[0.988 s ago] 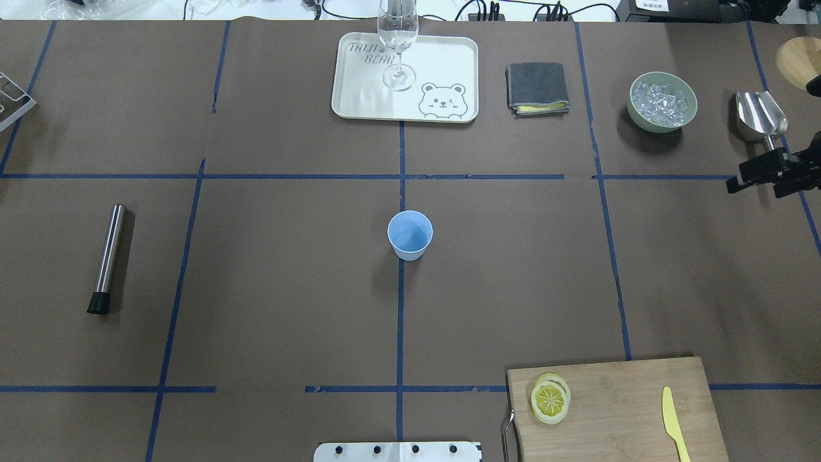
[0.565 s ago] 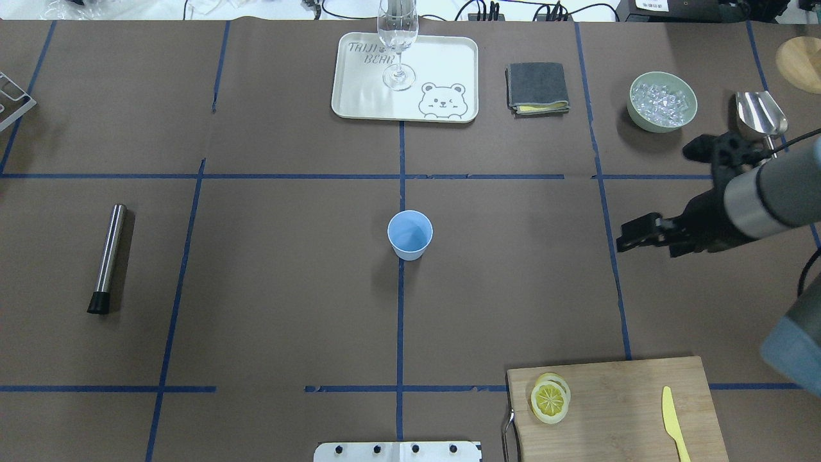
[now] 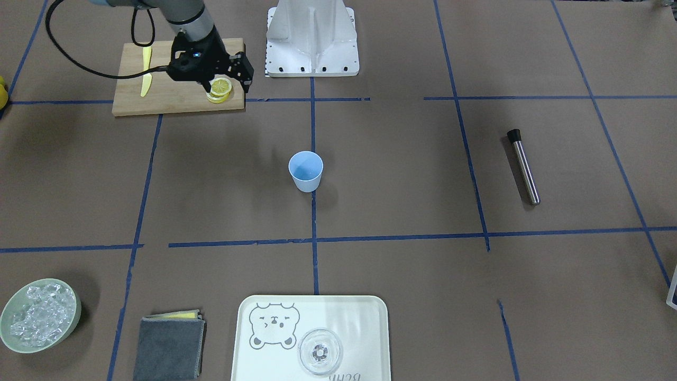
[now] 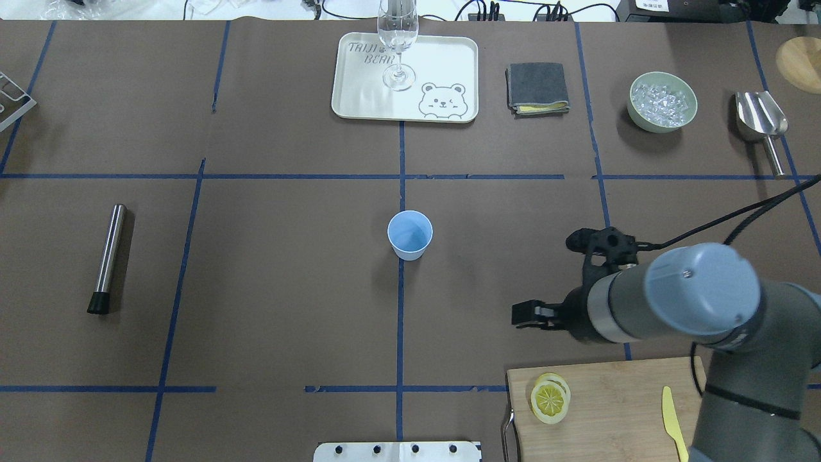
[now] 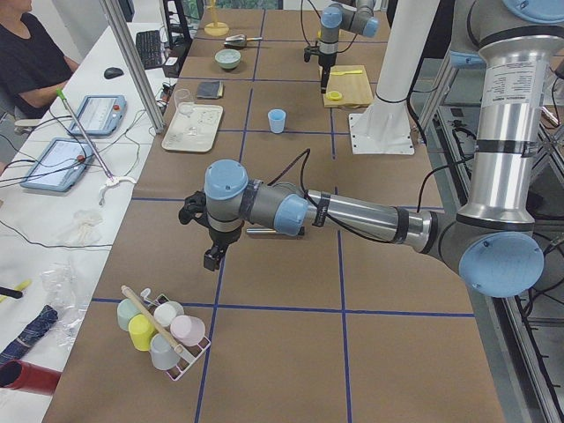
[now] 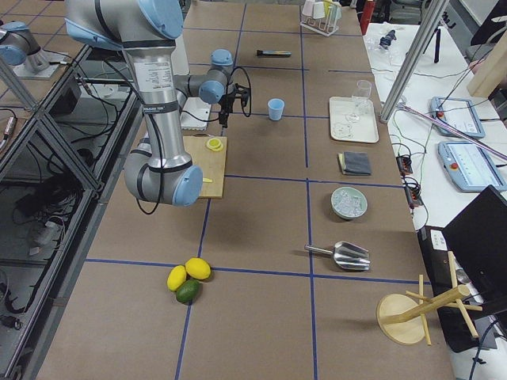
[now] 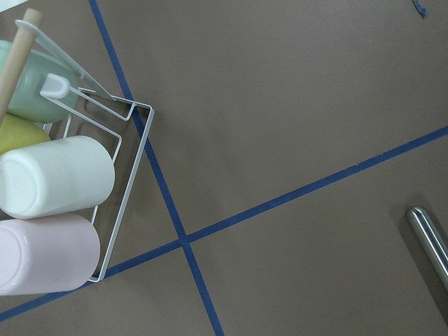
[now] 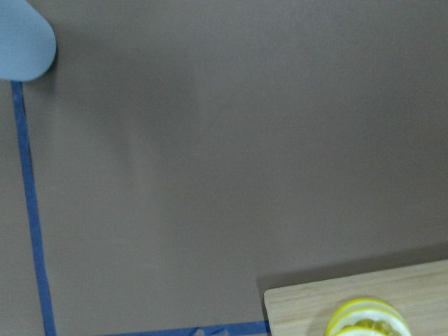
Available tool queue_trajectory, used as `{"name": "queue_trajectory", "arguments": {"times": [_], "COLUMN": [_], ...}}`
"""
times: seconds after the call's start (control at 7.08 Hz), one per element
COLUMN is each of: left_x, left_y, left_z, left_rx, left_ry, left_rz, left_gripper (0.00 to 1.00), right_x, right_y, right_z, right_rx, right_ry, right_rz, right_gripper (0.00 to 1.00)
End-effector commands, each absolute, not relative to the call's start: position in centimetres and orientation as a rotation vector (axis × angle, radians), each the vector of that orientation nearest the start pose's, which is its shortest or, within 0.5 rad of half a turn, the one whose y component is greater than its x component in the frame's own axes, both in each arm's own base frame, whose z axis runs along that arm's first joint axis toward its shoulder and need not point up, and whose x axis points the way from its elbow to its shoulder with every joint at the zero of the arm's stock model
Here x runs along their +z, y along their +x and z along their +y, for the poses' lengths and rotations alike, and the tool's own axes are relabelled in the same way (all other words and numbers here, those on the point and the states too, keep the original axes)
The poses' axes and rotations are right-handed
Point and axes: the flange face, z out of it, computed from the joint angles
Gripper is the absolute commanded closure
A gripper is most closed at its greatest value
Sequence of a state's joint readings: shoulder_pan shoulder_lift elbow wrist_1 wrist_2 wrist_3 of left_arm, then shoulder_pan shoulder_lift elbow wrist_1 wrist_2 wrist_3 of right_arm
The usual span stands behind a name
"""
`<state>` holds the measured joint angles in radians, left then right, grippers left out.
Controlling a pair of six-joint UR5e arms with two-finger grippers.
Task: Squeeze lemon into cup
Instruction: 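Move the right gripper down toward the lemon slices on the cutting board, then close the right gripper on a lemon slice and lift it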
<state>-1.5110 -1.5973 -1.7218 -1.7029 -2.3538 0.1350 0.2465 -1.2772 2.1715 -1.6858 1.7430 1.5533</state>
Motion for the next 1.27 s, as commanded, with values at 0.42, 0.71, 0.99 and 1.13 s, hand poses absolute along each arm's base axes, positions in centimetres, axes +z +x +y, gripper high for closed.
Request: {"name": "queue_trajectory", "arguments": {"times": [0.42, 0.71, 0.99, 1.13], "left_x": [55.5, 55.3, 55.3, 55.2], "left_y": [-2.9, -2.9, -2.9, -2.9], "left_z": [-51.2, -51.2, -51.2, -51.1], "left_rx": [0.307, 0.308, 0.308, 0.31], "left_ry": [0.319, 0.322, 0.322, 0.324], "left_rz": [0.812, 0.815, 0.815, 0.815], "left_gripper": [0.0, 0.0, 0.0, 0.0], "right_x": [33.8, 34.9, 34.7, 34.7], "right_y": [-47.1, -48.5, -48.3, -48.3], "right_z": [-20.2, -20.2, -20.0, -19.9], "right_rx": [0.212, 0.21, 0.207, 0.206], "right_ry": [-0.025, -0.029, -0.028, -0.027], "right_rz": [-0.672, -0.679, -0.685, -0.683], "right_gripper": [0.07, 0.05, 0.04, 0.04]}}
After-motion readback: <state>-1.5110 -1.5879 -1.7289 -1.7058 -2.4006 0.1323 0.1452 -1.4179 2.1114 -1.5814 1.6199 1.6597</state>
